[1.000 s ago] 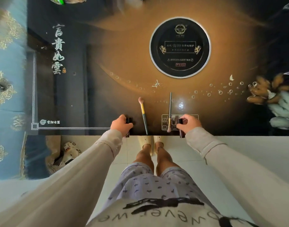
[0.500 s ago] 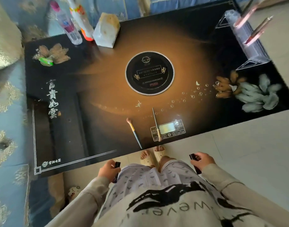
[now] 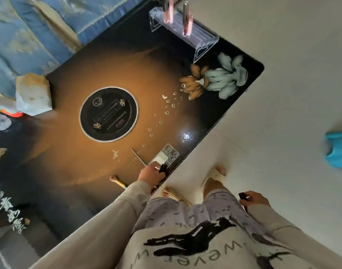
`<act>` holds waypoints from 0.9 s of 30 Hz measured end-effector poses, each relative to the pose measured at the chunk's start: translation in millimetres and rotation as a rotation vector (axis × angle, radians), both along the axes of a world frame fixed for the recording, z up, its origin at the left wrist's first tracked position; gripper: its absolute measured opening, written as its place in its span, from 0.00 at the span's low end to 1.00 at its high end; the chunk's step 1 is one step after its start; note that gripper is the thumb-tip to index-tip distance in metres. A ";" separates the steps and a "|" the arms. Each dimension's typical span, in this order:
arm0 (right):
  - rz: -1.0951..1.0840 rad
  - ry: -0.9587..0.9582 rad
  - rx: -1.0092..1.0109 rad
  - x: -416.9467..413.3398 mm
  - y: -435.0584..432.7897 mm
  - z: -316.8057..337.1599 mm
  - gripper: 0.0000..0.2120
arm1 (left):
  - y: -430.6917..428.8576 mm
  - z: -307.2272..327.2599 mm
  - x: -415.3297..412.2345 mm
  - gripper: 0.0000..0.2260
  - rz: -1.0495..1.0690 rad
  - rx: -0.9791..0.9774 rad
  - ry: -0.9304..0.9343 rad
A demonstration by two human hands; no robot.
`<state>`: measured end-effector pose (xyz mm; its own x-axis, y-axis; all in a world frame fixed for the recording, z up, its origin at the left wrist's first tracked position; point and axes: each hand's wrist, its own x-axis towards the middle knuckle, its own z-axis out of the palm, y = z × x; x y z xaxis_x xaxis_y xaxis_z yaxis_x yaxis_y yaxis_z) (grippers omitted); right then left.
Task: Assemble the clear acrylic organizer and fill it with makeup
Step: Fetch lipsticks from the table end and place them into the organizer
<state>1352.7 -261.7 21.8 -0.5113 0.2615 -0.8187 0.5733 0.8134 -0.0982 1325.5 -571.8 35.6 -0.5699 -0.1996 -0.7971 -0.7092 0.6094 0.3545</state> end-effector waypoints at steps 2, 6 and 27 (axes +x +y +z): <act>-0.043 -0.035 -0.007 4.6 15.9 0.0 0.16 | 19.9 1.5 -25.4 0.16 -0.105 0.012 0.036; -0.127 -0.082 -0.016 -4.8 49.4 -1.2 0.17 | 64.7 -0.2 -65.6 0.17 -0.197 0.021 0.033; -0.521 0.130 -0.143 -196.9 227.5 -8.4 0.16 | 232.5 -28.9 -224.2 0.16 -0.398 -0.093 -0.153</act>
